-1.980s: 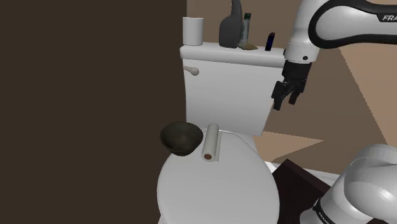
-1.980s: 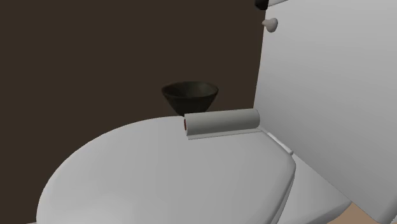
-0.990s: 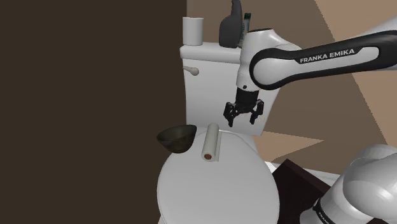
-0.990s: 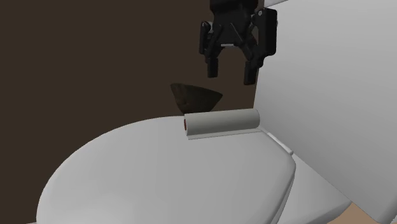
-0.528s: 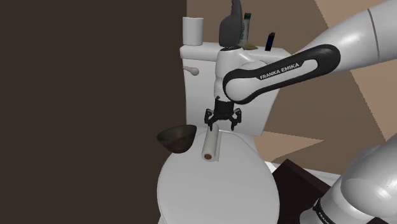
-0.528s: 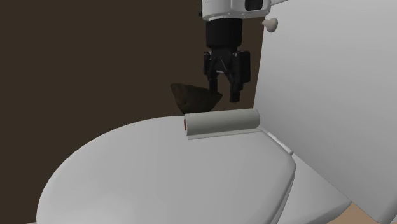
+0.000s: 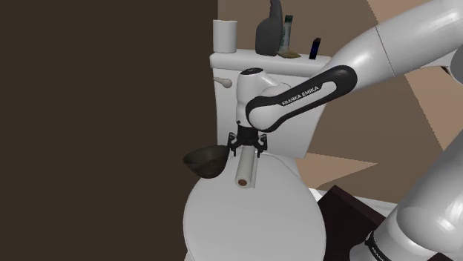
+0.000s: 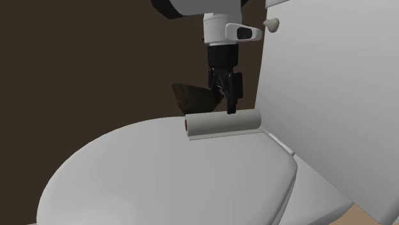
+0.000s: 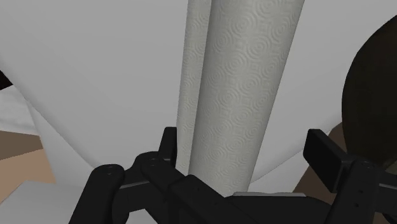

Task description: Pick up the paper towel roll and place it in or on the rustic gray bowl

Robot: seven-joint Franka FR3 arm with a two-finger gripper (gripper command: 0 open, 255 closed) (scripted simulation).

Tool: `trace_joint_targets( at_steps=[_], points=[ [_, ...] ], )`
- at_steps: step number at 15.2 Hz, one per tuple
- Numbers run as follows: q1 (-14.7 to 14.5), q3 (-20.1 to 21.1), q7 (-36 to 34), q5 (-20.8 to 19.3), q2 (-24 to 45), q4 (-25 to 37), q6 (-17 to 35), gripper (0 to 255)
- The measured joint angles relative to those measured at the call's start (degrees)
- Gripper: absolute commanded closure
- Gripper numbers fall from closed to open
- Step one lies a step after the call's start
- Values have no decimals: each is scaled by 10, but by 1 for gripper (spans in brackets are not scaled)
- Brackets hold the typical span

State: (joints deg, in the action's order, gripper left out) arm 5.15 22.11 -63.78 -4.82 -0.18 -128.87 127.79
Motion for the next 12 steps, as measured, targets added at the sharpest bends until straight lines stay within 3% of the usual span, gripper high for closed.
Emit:
trace_joint_targets(
  at_steps=[10,11,12],
  points=[
    [2,-10,-10,-15,17,-11,37,0],
    [1,-9,-10,-13,16,-13,36,255],
    [0,-8,-9,-13,16,-15,35,255]
  ],
)
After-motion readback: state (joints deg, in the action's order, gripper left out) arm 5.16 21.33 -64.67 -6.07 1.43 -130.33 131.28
